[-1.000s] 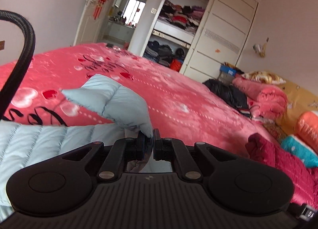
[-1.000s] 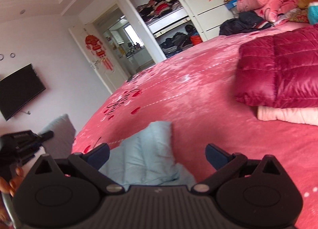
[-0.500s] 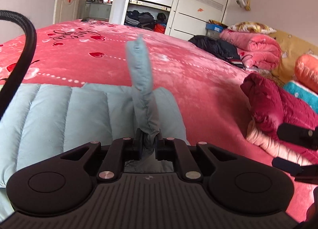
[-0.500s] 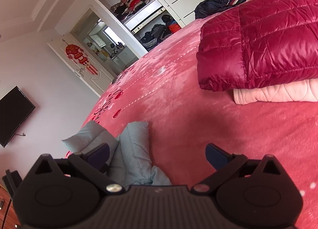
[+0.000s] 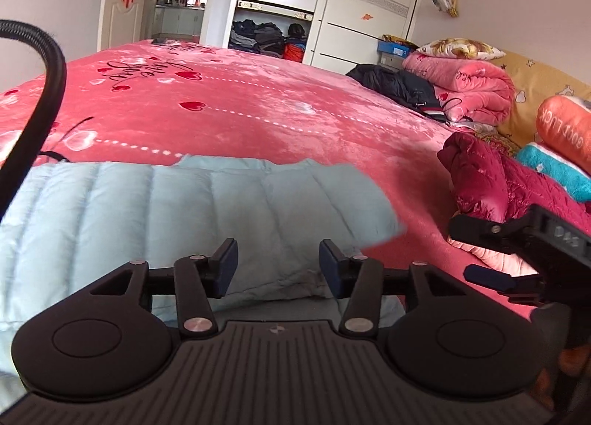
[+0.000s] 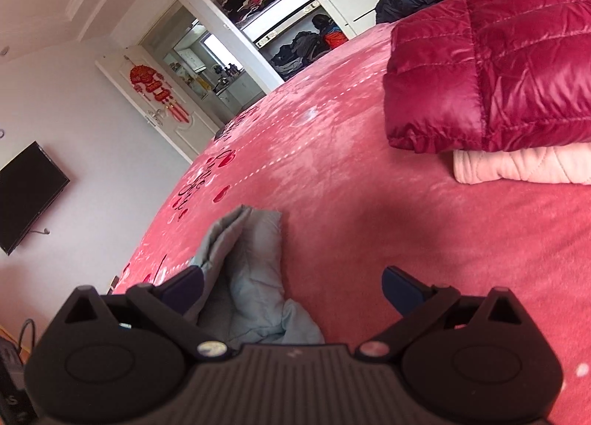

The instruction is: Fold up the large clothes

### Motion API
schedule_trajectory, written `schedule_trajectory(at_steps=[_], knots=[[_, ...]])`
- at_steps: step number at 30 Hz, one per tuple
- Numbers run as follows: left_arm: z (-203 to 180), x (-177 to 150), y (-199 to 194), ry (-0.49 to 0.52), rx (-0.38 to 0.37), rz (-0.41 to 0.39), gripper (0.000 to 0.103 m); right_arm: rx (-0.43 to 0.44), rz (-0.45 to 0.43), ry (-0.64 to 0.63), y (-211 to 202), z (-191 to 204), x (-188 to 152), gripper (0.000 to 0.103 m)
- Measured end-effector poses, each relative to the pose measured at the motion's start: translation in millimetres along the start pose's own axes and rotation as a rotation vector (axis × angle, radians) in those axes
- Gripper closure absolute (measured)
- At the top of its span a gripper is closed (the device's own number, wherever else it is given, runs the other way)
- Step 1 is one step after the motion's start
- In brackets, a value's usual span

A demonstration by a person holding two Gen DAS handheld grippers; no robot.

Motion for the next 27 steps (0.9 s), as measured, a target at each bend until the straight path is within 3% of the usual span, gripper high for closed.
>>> schedule_trajectory(at_steps=[3,8,14,16,20,27], knots=[[19,-4,-24,-0.001,0.030,-0.021,0.039,0.004,0.008,-0.039,6,6,-3,0.001],[65,-15,-33,0.025,0.189,-0.004,0.041,0.056,0.029,-0.118,16,23,-9,0.001],[107,-24,-24,-0.004,0.330,0.029,0.044,0.149,0.088,-0.187,34,52,-25,0.012],[115,-28,-22,-0.014,0.364,0.038,0.044,0.159,0.111,-0.222,43,59,-31,0.021],[129,-40,-21,-0.033,0.410,0.062,0.042,0.144,0.160,-0.282,65,63,-44,0.027],[128,-45,-11,-0.023,0.416,0.077,0.040,0.063,0.224,-0.325,98,49,-59,0.030]])
Point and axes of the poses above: each gripper's, at about its wrist camera, not at the fingertips, and y roughly the way its jaws point, z to its left, x to its top, the point moved 9 cm from there along y, roughly the way its jaws point, and after that the axes turned 9 degrees about y, right-handed, at the moved point
